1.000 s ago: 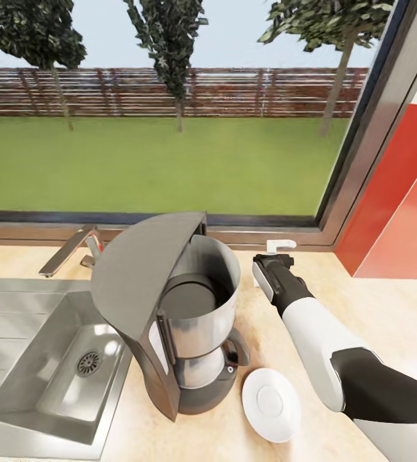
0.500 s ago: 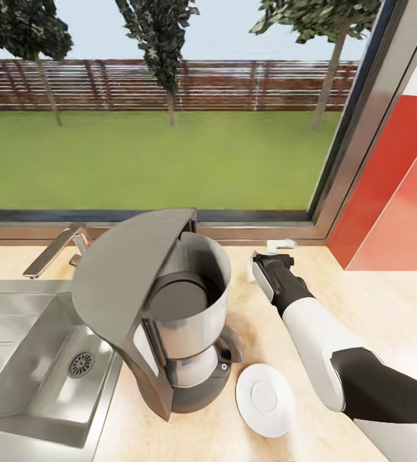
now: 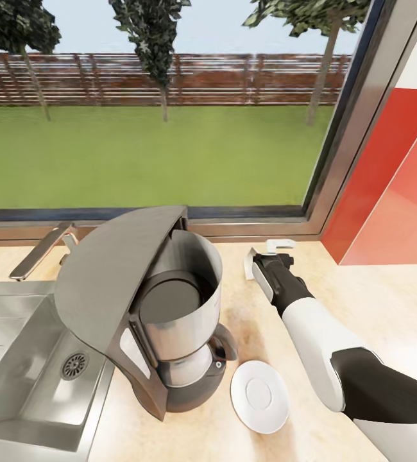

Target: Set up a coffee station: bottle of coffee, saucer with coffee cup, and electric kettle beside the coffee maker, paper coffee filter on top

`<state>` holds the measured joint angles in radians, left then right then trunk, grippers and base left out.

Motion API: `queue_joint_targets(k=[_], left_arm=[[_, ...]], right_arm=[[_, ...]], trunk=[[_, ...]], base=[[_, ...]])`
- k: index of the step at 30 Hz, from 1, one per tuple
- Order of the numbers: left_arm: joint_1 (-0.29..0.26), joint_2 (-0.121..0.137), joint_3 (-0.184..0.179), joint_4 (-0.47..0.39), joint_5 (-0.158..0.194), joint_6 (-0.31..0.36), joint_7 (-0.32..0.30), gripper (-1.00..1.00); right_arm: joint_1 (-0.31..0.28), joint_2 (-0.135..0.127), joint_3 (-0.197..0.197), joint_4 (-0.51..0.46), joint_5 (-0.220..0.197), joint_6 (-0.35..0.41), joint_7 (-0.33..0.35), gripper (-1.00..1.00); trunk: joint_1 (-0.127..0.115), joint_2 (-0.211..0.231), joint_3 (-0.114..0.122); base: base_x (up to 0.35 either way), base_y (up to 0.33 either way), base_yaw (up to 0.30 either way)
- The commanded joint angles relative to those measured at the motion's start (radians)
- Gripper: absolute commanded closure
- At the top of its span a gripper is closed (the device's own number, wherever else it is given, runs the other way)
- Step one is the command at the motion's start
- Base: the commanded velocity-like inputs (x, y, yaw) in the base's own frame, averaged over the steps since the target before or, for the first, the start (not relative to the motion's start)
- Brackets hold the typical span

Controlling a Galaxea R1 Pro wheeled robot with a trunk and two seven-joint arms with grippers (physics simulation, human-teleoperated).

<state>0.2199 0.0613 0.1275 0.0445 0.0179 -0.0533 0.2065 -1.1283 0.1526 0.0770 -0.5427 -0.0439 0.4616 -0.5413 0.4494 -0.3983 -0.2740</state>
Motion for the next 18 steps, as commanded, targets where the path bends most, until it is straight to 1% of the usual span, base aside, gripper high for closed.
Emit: queue_joint_targets(k=[1, 18], left_arm=[[-0.001, 0.000, 0.006, 0.002, 0.002, -0.006, 0.001, -1.00], [-0.001, 0.000, 0.006, 0.002, 0.002, -0.005, 0.001, -1.00]], right_arm=[[-0.001, -0.001, 0.006, -0.001, -0.004, 0.004, -0.007, -1.00], [0.001, -0.001, 0.006, 0.000, -0.004, -0.003, -0.008, -1.00]], trunk=[[0.001, -0.002, -0.002], [0.001, -0.002, -0.016]], base=[[0.000, 0.000, 0.000], [0.000, 0.000, 0.000]])
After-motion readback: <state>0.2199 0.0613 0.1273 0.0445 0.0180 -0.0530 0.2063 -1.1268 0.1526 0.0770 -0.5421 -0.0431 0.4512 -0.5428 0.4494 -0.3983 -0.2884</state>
